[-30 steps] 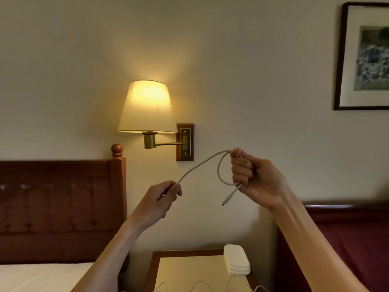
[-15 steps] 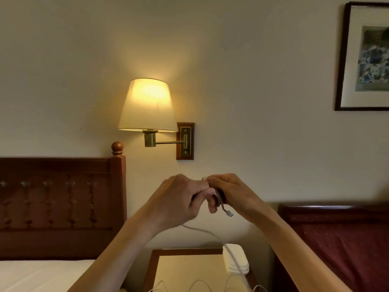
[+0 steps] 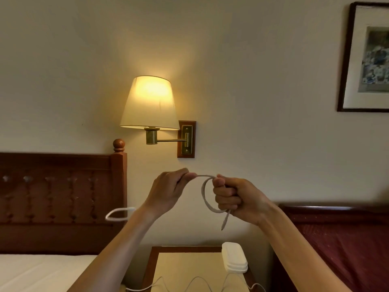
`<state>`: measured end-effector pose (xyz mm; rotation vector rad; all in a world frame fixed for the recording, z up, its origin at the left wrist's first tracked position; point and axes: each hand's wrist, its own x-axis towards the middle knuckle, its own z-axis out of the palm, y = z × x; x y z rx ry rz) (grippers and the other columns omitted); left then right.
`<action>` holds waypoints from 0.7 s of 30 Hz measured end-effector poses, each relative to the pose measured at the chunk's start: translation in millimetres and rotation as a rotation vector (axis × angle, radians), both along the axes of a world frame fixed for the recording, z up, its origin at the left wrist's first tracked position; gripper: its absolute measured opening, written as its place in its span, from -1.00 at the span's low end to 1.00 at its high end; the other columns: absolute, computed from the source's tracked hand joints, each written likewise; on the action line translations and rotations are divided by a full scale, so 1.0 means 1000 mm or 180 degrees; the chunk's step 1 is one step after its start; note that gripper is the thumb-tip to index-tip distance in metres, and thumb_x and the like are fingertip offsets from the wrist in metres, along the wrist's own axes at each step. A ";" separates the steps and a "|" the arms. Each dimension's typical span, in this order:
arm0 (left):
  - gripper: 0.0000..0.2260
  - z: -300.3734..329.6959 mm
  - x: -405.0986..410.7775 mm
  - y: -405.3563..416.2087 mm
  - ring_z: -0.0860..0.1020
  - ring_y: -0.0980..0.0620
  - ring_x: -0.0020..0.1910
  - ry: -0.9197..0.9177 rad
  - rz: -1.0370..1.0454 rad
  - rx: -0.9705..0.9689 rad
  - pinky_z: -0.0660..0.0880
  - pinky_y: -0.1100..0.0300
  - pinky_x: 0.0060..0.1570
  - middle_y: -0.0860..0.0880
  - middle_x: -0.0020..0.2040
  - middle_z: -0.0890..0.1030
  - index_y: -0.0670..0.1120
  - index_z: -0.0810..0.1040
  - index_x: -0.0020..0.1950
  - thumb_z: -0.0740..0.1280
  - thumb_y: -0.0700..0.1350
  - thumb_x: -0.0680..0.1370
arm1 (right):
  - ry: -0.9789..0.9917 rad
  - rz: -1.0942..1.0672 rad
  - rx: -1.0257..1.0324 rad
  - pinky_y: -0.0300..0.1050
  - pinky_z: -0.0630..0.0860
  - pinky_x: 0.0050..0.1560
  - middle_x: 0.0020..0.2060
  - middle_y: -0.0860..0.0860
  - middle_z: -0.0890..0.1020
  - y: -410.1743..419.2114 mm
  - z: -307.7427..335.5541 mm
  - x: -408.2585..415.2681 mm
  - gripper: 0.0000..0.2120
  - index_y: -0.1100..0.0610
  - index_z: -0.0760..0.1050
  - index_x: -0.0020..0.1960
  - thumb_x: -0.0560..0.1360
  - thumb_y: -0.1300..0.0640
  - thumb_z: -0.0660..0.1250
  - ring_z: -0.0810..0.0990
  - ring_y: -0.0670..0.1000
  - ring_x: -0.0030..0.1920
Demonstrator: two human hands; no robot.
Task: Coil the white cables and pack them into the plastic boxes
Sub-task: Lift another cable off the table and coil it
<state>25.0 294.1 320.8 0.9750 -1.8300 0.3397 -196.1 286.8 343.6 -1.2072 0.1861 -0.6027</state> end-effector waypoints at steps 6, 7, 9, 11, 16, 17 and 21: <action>-0.62 -0.046 0.040 -0.014 0.46 0.09 -0.43 0.0127 0.0022 0.0200 0.34 0.27 -0.38 0.15 -0.37 0.46 0.07 0.42 -0.17 0.02 0.28 0.62 | -0.0627 -0.0413 0.0551 -0.28 0.14 -0.56 -0.49 -0.10 0.14 -0.001 0.009 -0.012 -0.77 0.11 0.37 -0.23 0.58 0.18 0.07 0.02 -0.10 -0.49; -0.63 -0.057 0.045 -0.013 0.45 0.10 -0.43 0.0164 0.0021 0.0317 0.33 0.28 -0.38 0.14 -0.35 0.47 0.08 0.42 -0.16 0.03 0.29 0.62 | -0.0725 -0.0446 0.0605 -0.28 0.14 -0.56 -0.48 -0.09 0.13 -0.004 0.009 -0.015 -0.77 0.11 0.37 -0.23 0.58 0.18 0.08 0.02 -0.11 -0.50; -0.61 -0.075 0.046 -0.007 0.46 0.11 -0.41 0.0154 0.0168 0.0666 0.36 0.28 -0.38 0.15 -0.33 0.50 0.10 0.42 -0.16 0.02 0.34 0.59 | -0.0776 -0.0526 0.0617 -0.28 0.19 -0.56 -0.50 -0.09 0.18 -0.007 0.007 -0.016 -0.74 0.12 0.38 -0.21 0.63 0.14 0.06 0.09 -0.12 -0.53; -0.69 -0.078 0.030 0.010 0.52 0.15 -0.34 -0.0269 0.0361 0.1268 0.48 0.27 -0.27 0.15 -0.30 0.54 0.16 0.41 -0.21 0.06 0.27 0.60 | -0.0604 -0.0755 0.0346 -0.27 0.31 -0.51 -0.49 -0.06 0.26 -0.009 0.003 -0.010 -0.70 0.14 0.40 -0.18 0.67 0.10 0.04 0.23 -0.11 -0.54; -0.70 -0.047 -0.029 0.047 0.42 0.17 -0.38 -0.1636 0.0228 0.1110 0.39 0.29 -0.26 0.17 -0.36 0.45 0.05 0.42 -0.20 0.10 0.14 0.65 | 0.0304 -0.1719 -0.1449 -0.14 0.57 -0.20 -0.35 0.10 0.60 0.002 -0.011 0.013 -0.68 0.21 0.47 -0.08 0.68 0.08 0.06 0.61 0.05 -0.33; -0.68 -0.038 -0.034 0.051 0.42 0.16 -0.40 -0.1570 0.0223 0.0803 0.39 0.31 -0.27 0.17 -0.35 0.47 0.04 0.45 -0.18 0.08 0.15 0.64 | 0.0505 -0.1853 -0.1807 -0.15 0.57 -0.20 -0.34 0.10 0.63 0.004 -0.014 0.016 -0.68 0.21 0.48 -0.09 0.68 0.07 0.07 0.64 0.05 -0.31; -0.66 -0.015 -0.031 0.050 0.48 0.19 -0.43 -0.1300 0.0296 -0.0172 0.33 0.45 -0.35 0.16 -0.33 0.57 0.04 0.55 -0.05 0.05 0.13 0.66 | 0.1081 -0.2073 -0.2786 -0.31 0.51 -0.31 -0.47 -0.05 0.59 0.007 -0.023 0.018 -0.65 0.19 0.52 -0.16 0.66 0.07 0.09 0.58 -0.10 -0.45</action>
